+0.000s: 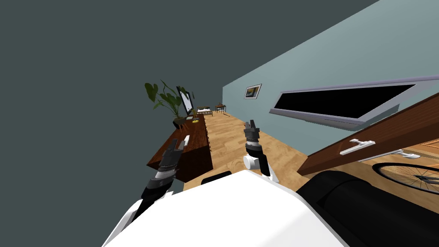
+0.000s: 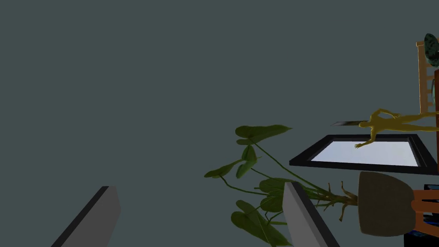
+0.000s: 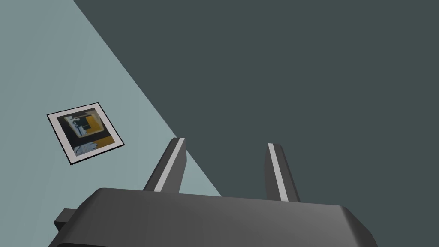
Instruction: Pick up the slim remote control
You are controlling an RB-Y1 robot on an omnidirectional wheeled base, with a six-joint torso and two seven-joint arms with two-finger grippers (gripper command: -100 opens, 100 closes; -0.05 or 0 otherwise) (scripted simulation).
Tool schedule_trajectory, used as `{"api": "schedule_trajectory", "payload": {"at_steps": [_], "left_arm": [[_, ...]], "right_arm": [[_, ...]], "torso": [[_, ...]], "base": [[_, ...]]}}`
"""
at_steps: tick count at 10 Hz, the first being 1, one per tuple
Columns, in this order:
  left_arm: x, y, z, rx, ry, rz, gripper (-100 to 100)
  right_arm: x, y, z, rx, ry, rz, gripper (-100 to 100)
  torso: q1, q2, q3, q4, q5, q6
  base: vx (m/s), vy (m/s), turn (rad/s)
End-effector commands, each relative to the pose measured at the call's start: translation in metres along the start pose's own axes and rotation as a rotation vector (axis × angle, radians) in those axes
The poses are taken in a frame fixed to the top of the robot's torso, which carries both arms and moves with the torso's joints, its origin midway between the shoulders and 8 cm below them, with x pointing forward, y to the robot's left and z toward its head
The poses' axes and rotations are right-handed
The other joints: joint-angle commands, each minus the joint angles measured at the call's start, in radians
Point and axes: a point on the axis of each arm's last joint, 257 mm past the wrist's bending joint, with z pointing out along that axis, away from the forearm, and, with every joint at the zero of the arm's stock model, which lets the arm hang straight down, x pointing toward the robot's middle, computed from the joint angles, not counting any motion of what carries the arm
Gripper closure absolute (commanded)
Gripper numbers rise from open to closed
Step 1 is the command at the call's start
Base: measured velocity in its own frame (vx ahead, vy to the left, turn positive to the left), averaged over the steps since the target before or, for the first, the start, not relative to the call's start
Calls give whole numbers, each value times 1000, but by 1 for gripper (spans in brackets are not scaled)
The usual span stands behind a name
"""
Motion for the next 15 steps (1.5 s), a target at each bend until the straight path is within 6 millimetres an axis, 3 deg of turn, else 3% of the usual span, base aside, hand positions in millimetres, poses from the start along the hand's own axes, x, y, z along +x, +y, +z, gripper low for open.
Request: {"api": "schedule_trajectory", "payload": {"at_steps": [1, 2, 3, 4, 5, 6, 7, 8, 9, 10, 11, 12, 13, 14, 15], "left_arm": [[14, 23, -15, -65, 63, -5, -100], [15, 23, -16, -66, 73, -1, -100], [27, 43, -33, -127, 123, -8, -100], [28, 44, -34, -129, 137, -3, -100], [40, 64, -55, -194, 190, -9, -100], [40, 64, -57, -197, 204, -4, -100], [51, 82, -80, -261, 256, -12, -100], [51, 84, -83, -268, 272, -6, -100], [60, 103, -110, -339, 321, -15, -100], [60, 104, -113, -343, 342, -7, -100], [68, 119, -141, -409, 386, -18, -100], [67, 122, -147, -421, 413, -7, -100], [72, 134, -178, -489, 468, -14, -100], [71, 137, -183, -501, 485, -6, -100], [74, 147, -216, -569, 540, -13, -100]], "right_arm": [[0, 0, 0, 0, 0, 0, 0], [0, 0, 0, 0, 0, 0, 0], [0, 0, 0, 0, 0, 0, 0], [0, 0, 0, 0, 0, 0, 0], [0, 0, 0, 0, 0, 0, 0], [0, 0, 0, 0, 0, 0, 0], [0, 0, 0, 0, 0, 0, 0], [0, 0, 0, 0, 0, 0, 0], [0, 0, 0, 0, 0, 0, 0], [0, 0, 0, 0, 0, 0, 0], [0, 0, 0, 0, 0, 0, 0], [0, 0, 0, 0, 0, 0, 0], [0, 0, 0, 0, 0, 0, 0], [0, 0, 0, 0, 0, 0, 0], [0, 0, 0, 0, 0, 0, 0]], "torso": [[0, 0, 0, 0, 0, 0], [0, -1, 0, 0, 0, 0], [0, -1, 0, 0, 0, 0], [-1, 0, 0, 0, 0, 0], [0, 0, 0, 0, 0, 0], [-1, -1, 0, 0, 0, 0], [-1, -1, -1, 0, 0, 0], [-2, -1, -1, 0, 0, 0], [-1, -2, -1, 0, 0, 0], [-2, -1, -1, 0, 0, 0], [-1, -1, -1, 0, 0, 0], [-2, -2, -1, 0, 0, 0], [0, -2, -1, 0, 0, 0], [-1, -2, -1, -1, 0, 0], [0, -3, -2, -1, 0, 0]], "base": [[-19, -82, -39], [-23, -75, -13], [-39, -100, -35], [-21, -86, -10], [-16, -99, -32], [-15, -89, -13], [-7, -109, -42], [-6, -98, -8], [-16, -120, -34], [-8, -97, -7], [-3, -116, -32], [-5, -88, -9], [11, -100, -26], [13, -84, -9], [18, -108, -27]]}}
